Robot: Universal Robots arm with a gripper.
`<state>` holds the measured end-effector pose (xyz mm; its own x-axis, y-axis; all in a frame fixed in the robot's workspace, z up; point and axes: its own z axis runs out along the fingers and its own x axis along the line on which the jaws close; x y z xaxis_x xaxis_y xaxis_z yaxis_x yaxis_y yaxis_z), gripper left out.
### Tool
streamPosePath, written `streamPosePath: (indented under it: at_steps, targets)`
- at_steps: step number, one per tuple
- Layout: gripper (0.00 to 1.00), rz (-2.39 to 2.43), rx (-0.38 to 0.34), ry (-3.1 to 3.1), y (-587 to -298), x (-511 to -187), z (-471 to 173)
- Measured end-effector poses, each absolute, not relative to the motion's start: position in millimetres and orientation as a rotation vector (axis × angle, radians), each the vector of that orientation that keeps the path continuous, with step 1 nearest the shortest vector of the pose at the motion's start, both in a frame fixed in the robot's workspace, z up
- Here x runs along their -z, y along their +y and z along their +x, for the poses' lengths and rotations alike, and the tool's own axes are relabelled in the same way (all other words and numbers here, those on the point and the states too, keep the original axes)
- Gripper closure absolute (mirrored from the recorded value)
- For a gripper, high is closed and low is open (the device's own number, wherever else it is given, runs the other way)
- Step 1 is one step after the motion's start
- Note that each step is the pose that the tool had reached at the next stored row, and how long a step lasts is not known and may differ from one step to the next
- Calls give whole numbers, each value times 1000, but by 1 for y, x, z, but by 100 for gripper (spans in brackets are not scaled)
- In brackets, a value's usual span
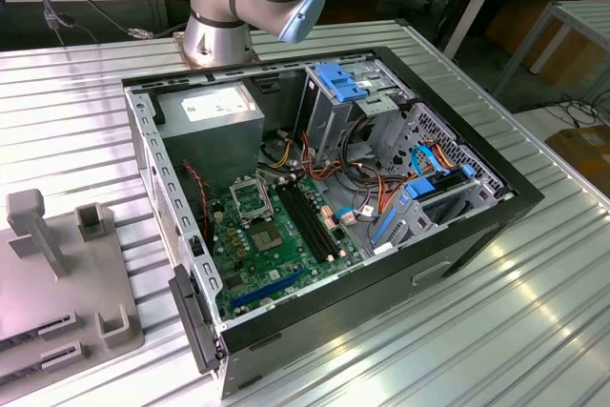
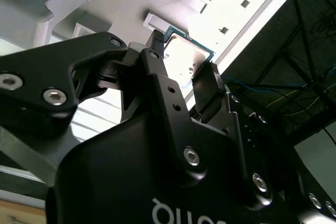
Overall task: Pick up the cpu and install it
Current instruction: 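Pick up the cpu and move it towards the insertion slot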
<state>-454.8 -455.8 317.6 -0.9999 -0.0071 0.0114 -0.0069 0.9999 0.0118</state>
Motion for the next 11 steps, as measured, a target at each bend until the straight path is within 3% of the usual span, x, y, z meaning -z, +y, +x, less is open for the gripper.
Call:
streamPosePath:
  at_steps: [11]
  targets:
    - [53,11,18,-3130,-456,-325,-455]
